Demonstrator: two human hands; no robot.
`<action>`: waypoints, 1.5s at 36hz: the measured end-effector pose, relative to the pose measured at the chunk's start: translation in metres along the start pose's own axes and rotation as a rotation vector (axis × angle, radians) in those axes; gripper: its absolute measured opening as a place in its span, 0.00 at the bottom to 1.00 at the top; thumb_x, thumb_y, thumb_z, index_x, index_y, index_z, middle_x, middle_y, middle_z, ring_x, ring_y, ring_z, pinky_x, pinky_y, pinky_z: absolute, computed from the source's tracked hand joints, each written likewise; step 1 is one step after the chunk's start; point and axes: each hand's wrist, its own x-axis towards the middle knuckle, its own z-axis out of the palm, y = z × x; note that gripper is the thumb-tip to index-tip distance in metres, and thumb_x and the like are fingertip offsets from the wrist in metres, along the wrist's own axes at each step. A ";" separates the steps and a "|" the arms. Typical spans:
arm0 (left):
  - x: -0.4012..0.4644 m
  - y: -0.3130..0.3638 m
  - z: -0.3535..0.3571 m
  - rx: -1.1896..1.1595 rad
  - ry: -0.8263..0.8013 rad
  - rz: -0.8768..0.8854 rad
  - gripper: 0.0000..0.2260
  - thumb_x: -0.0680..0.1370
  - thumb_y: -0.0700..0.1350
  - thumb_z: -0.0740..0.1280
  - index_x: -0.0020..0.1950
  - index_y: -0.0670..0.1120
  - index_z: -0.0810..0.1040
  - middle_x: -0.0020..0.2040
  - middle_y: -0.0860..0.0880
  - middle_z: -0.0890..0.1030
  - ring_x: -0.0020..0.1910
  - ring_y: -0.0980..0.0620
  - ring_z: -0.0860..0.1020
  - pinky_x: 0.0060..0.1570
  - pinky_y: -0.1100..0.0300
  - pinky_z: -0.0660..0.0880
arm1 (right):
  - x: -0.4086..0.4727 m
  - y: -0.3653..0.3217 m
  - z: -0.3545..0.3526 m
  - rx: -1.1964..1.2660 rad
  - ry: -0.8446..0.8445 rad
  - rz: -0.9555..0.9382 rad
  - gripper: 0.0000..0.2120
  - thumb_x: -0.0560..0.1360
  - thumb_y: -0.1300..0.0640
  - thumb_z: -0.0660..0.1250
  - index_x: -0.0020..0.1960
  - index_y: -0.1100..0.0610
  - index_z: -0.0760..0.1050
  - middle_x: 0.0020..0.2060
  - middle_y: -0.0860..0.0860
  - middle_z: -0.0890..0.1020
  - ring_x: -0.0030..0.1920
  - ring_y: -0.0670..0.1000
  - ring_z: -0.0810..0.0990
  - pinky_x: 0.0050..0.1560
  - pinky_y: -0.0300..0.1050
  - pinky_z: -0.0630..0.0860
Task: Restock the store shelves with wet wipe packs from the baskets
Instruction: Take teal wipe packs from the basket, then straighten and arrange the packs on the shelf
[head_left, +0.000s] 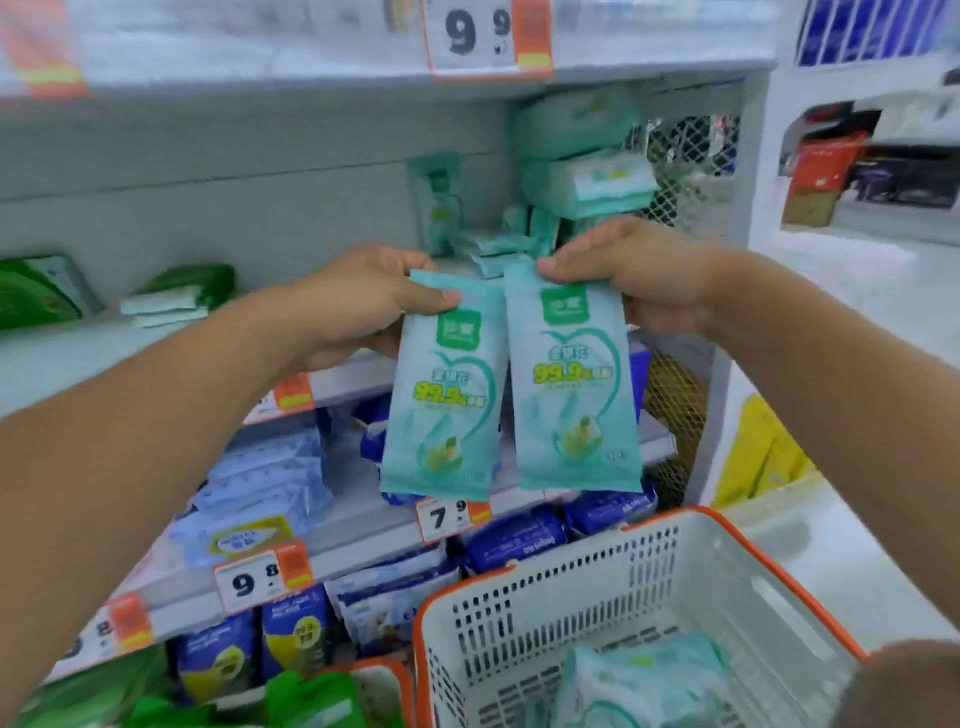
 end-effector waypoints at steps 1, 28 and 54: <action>-0.001 -0.006 0.008 -0.019 -0.004 -0.022 0.08 0.78 0.41 0.69 0.40 0.47 0.74 0.36 0.49 0.84 0.30 0.55 0.81 0.28 0.65 0.77 | -0.003 0.007 0.000 0.016 0.000 0.031 0.19 0.69 0.54 0.72 0.50 0.68 0.81 0.46 0.63 0.85 0.46 0.60 0.83 0.54 0.53 0.80; 0.043 -0.016 -0.065 0.739 0.678 -0.004 0.13 0.70 0.57 0.74 0.47 0.51 0.79 0.48 0.49 0.83 0.50 0.48 0.81 0.50 0.59 0.75 | 0.075 -0.021 0.061 -0.279 0.148 -0.243 0.03 0.76 0.62 0.71 0.47 0.62 0.79 0.35 0.57 0.81 0.32 0.51 0.79 0.31 0.45 0.79; -0.021 -0.105 -0.242 -0.466 0.620 -0.305 0.03 0.80 0.40 0.68 0.52 0.46 0.80 0.50 0.49 0.84 0.38 0.54 0.83 0.43 0.55 0.81 | 0.278 -0.056 0.256 -0.222 -0.088 0.166 0.29 0.72 0.47 0.75 0.68 0.56 0.70 0.66 0.54 0.73 0.61 0.59 0.74 0.52 0.55 0.81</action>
